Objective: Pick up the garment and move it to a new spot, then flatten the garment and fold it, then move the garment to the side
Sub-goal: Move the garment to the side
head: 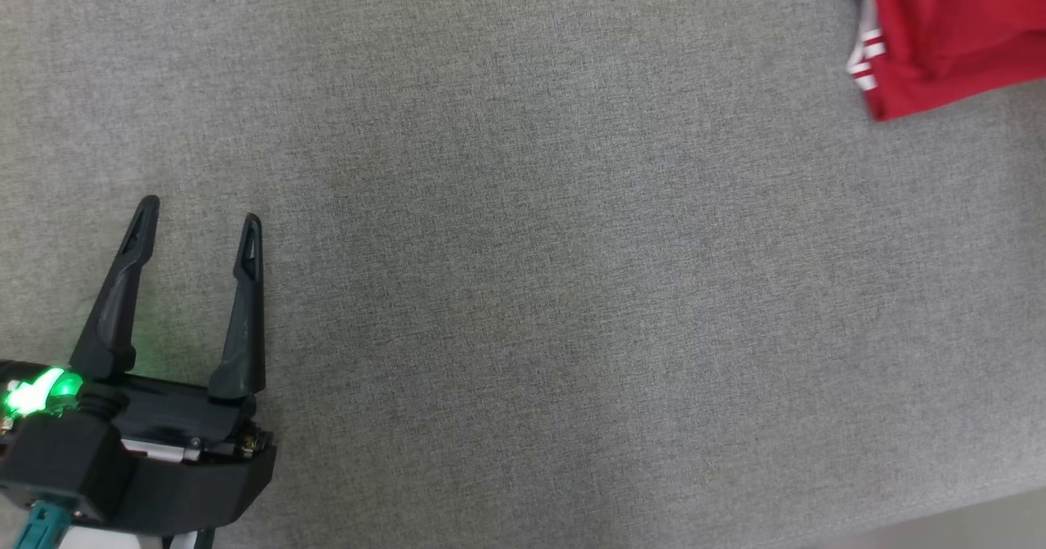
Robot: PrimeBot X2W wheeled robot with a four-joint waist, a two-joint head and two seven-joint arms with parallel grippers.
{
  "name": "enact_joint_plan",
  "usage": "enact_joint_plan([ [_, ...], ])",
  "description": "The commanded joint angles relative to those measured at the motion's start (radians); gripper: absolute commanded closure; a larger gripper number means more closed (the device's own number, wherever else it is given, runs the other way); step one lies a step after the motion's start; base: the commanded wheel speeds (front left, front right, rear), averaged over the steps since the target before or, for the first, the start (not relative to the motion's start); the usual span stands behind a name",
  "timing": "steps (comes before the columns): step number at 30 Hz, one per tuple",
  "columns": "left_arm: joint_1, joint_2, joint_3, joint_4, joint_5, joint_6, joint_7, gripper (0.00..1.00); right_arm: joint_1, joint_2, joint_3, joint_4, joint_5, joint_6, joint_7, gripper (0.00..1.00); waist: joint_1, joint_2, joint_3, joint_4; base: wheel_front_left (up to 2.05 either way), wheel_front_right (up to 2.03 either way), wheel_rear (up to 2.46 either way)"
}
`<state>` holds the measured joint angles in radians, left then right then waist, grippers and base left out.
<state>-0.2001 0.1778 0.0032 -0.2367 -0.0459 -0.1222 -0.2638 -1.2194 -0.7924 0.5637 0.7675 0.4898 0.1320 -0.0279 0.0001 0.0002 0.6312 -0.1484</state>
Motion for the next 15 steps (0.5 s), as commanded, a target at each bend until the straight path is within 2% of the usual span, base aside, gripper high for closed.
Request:
enact_joint_plan([
  [1, 0.010, 0.006, 0.003, -0.011, 0.004, 0.007, -0.001, 0.00, -0.024, -0.022, -0.004, -0.004, 0.008, -0.003, 0.003, 1.00, -0.0001, -0.0002, -0.002, 0.000, 0.00, 0.00, 0.00],
  [8, 0.020, 0.010, -0.001, -0.025, 0.007, 0.016, -0.001, 0.00, -0.048, -0.034, 0.001, 0.027, -0.013, -0.003, 0.001, 1.00, -0.0001, -0.0002, 0.006, 0.005, 0.00, 0.00, 0.00],
  [9, 0.019, 0.011, 0.000, -0.026, 0.006, 0.016, 0.000, 0.00, -0.054, -0.031, -0.002, 0.034, -0.025, -0.003, -0.011, 0.60, -0.0001, -0.0002, 0.007, 0.006, 0.00, 0.00, 0.00],
  [10, 0.018, 0.011, 0.000, -0.025, 0.005, 0.017, 0.000, 0.00, -0.056, -0.028, -0.004, 0.043, -0.034, -0.003, -0.020, 0.00, -0.0001, -0.0002, 0.008, 0.007, 0.00, 0.00, 0.00],
  [15, 0.010, 0.010, -0.006, -0.009, 0.001, 0.021, -0.001, 0.00, -0.071, -0.003, -0.048, 0.108, -0.095, -0.003, -0.092, 0.00, -0.0001, -0.0002, -0.005, 0.014, 0.00, 0.00, 0.00],
])
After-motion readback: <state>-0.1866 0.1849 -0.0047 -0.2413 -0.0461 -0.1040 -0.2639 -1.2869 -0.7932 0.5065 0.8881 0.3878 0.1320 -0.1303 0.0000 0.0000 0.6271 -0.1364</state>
